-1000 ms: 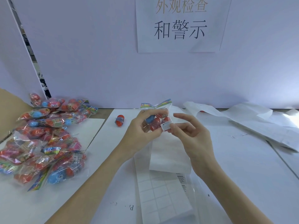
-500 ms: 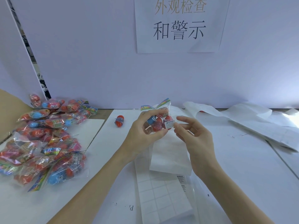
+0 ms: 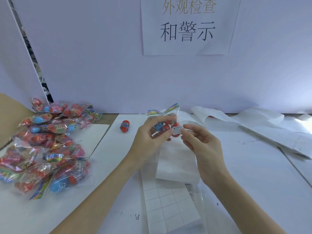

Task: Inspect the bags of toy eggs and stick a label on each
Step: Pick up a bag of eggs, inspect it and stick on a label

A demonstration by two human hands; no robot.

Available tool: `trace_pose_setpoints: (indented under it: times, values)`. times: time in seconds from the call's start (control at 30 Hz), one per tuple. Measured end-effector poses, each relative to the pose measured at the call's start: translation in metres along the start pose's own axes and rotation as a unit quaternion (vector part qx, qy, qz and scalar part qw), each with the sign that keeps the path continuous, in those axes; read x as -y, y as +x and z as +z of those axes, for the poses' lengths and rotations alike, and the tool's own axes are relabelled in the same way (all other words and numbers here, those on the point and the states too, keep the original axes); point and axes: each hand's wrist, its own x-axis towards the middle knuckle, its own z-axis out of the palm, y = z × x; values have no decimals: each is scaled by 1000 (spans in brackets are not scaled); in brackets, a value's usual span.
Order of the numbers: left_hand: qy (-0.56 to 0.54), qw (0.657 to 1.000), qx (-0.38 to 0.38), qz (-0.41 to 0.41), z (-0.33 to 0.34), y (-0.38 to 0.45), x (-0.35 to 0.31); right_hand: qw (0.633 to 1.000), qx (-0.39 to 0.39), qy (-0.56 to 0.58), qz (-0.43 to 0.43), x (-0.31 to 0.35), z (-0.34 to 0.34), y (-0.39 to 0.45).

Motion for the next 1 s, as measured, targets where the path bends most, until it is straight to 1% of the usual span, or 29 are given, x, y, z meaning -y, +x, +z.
trace_pose_setpoints:
  times: [0.17, 0.33, 0.53, 0.67, 0.73, 0.9, 1.0]
  values:
    - [-2, 1000, -10, 2, -1, 1, 1, 999, 0, -33, -5, -1, 1, 0]
    - [-3, 1000, -17, 1, 0, 1, 3, 996, -2, -85, -35, -2, 2, 0]
    - [-11, 999, -39, 1, -3, 2, 3, 985, -2, -169, -45, -4, 0, 0]
    - [-11, 999, -40, -2, -7, 4, 1, 988, -11, -146, -42, -2, 1, 2]
    - [-7, 1000, -25, 1, -7, 3, 1, 990, -12, -137, -45, 0, 1, 2]
    - [-19, 999, 22, 13, -3, 1, 0, 990, 50, -131, -22, 3, 4, 0]
    - [-30, 999, 24, 10, -2, 1, 0, 996, 53, -78, 2, 3, 3, 1]
